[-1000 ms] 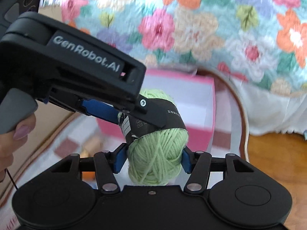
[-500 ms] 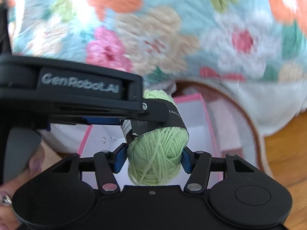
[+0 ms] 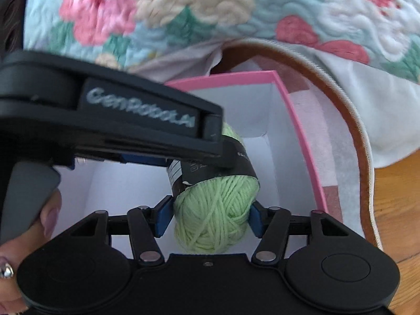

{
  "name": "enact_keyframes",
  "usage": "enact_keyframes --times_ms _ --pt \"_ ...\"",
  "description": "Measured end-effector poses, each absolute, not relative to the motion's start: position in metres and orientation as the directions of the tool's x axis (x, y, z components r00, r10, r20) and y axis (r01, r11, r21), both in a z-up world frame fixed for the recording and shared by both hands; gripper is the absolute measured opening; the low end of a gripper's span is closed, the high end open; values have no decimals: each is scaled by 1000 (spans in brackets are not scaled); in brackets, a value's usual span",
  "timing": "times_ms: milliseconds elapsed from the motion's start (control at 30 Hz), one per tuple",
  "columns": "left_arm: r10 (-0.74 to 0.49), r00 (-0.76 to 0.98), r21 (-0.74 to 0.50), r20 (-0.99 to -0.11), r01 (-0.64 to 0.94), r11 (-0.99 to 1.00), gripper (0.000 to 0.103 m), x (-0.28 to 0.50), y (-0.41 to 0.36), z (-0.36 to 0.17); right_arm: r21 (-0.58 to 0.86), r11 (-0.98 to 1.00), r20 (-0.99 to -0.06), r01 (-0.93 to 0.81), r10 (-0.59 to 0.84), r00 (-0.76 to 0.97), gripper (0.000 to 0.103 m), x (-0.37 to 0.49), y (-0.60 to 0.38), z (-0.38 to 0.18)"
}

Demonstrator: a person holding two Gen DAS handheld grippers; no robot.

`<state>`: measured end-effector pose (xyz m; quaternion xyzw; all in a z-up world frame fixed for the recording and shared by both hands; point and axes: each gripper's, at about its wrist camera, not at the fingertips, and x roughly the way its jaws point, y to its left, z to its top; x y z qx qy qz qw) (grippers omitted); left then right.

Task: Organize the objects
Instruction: 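Carry the yarn skein into the pink box and lower it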

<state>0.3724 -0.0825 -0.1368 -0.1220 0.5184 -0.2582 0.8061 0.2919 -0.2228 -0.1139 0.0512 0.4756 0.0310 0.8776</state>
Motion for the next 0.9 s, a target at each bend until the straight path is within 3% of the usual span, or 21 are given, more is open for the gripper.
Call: enact_keyframes --times_ms 133,233,367,467,600,700,900 --pt "-539 321 -467 -779 277 840 56 370 -79 -144 105 990 -846 -93 138 514 68 286 -219 -106" --pt "-547 314 -473 -776 284 834 56 364 -79 -145 124 986 -827 -115 167 537 76 278 -223 -97" --pt "-553 319 -475 -770 293 830 58 353 -79 -139 182 978 -829 -105 210 519 75 274 -232 -102" --pt "-532 305 -452 -789 297 841 60 346 -80 -136 143 982 -826 -123 187 531 62 274 -230 -104" --pt "-521 236 -458 -820 275 845 60 341 -86 -144 73 986 -827 -153 145 544 35 256 -232 -105" --pt "-537 239 -507 -809 177 843 54 344 -76 -154 3 988 -806 -154 93 584 27 253 -230 -104" --pt "-569 322 -570 -757 100 815 37 358 -86 -156 -100 991 -739 -90 -14 674 25 265 -233 -106"
